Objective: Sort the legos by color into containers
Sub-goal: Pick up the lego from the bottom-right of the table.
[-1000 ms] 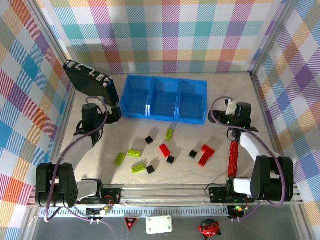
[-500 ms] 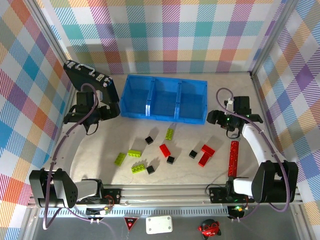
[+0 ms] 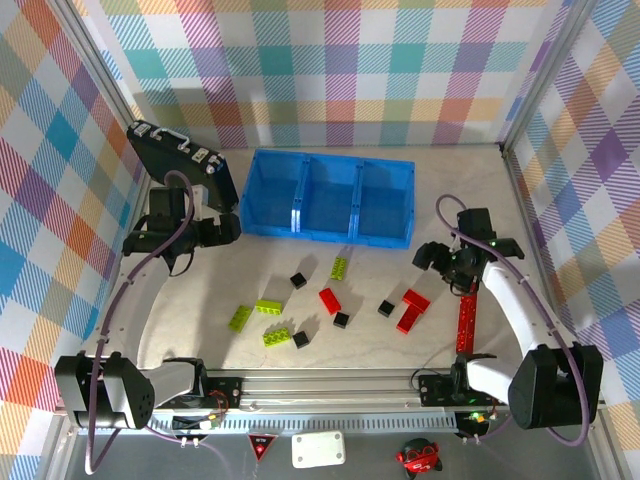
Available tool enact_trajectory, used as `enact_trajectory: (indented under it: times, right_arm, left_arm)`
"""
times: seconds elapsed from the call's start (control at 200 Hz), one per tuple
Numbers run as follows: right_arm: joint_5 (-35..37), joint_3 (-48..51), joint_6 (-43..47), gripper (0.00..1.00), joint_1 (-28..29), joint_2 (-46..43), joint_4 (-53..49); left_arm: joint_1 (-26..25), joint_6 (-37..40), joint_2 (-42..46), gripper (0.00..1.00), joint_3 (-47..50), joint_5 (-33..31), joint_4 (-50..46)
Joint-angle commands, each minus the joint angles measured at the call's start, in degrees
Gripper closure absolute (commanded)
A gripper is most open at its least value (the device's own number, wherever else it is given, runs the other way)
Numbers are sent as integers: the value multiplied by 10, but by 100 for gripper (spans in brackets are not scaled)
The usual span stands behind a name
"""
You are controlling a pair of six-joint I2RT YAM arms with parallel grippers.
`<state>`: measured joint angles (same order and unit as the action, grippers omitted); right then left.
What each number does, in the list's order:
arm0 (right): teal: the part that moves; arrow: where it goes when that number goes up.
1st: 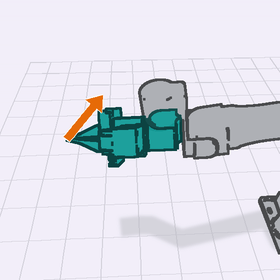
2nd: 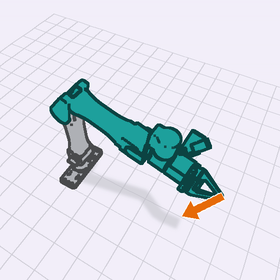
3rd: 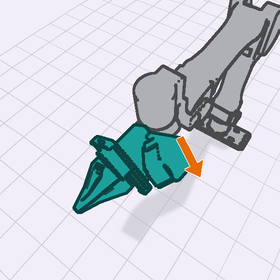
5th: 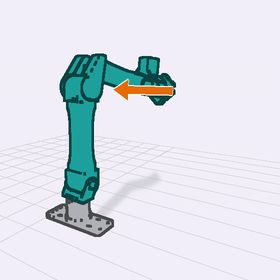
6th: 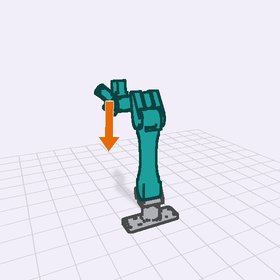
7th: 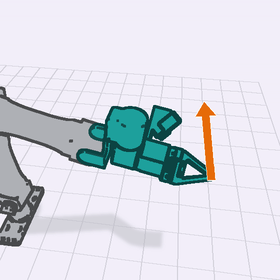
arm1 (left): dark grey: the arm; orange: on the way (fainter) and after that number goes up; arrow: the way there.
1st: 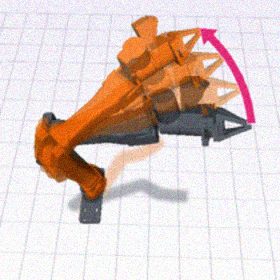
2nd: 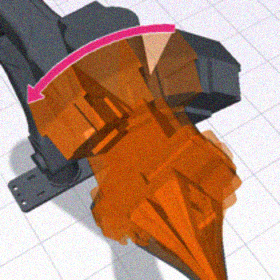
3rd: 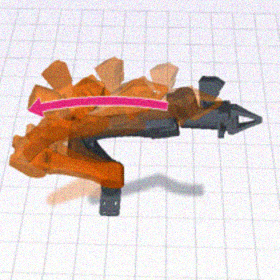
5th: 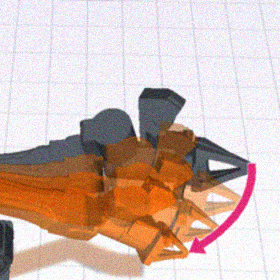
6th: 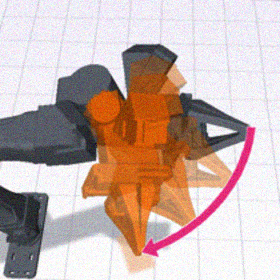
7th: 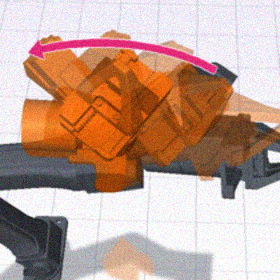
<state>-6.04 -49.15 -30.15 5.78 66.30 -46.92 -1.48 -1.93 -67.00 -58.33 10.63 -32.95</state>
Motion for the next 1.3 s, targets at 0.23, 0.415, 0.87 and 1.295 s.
enact_trajectory:
  times: [0.23, 0.415, 0.87, 1.295]
  right_arm:
    - [94, 14, -158, 3, 92, 33, -62]
    - [89, 28, -213, 0, 120, 64, -45]
    - [82, 51, -259, 5, 139, 114, 0]
    - [90, 53, -255, 12, 143, 147, 23]
  left_arm:
    - [4, 12, -9, 0, -15, -54, -10]
    - [9, 11, -10, 0, -16, -61, -12]
    - [15, 9, -13, 0, -16, -65, -12]
    - [15, 8, -12, 0, -16, -60, -9]
